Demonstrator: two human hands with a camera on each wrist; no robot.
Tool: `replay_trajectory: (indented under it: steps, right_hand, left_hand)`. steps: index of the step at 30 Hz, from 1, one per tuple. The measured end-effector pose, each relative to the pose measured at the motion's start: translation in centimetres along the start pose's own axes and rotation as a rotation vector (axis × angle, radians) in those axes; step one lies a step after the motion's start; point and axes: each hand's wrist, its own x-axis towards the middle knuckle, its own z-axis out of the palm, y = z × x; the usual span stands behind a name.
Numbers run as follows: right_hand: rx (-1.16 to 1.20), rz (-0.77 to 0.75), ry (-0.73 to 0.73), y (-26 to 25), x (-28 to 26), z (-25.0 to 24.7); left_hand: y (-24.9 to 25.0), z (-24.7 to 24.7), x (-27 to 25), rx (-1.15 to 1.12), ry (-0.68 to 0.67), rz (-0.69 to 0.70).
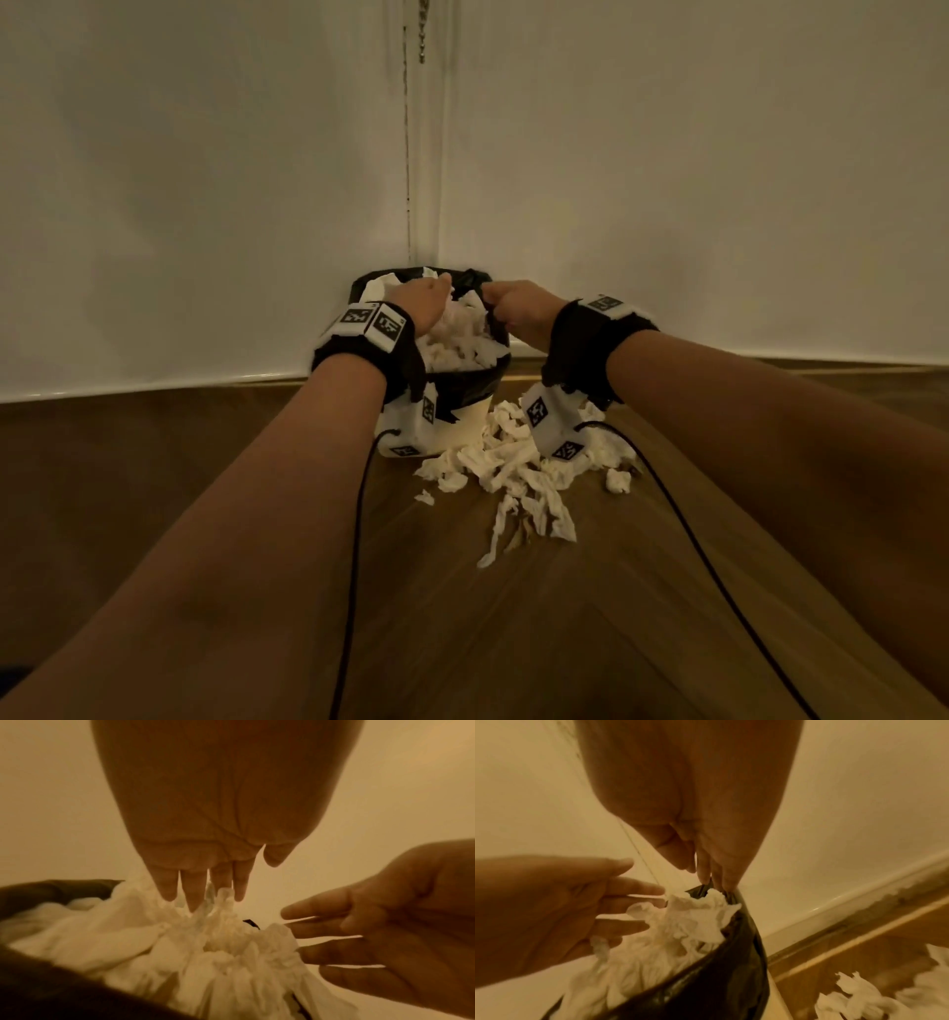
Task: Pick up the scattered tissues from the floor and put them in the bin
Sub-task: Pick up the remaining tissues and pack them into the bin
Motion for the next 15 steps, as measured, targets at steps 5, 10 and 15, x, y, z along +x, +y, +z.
replay_trajectory:
  steps: [5, 10, 15]
  right_hand:
    - [0.286, 0.013, 0.15, 1.9, -4.6, -2.0]
    - [0.373, 0.058, 0.255, 5.2, -9.2, -1.9]
    - [0.456, 0.198, 0.259, 9.5, -12.7, -1.3]
  left_hand:
    - [0.7, -0.1, -3.4, -0.25, 0.345, 0.079]
    - [3.9, 1.9, -7.2, -0.391, 0.456, 0.206]
    - [5.4, 6.8, -10.1, -0.325, 0.287, 0.195]
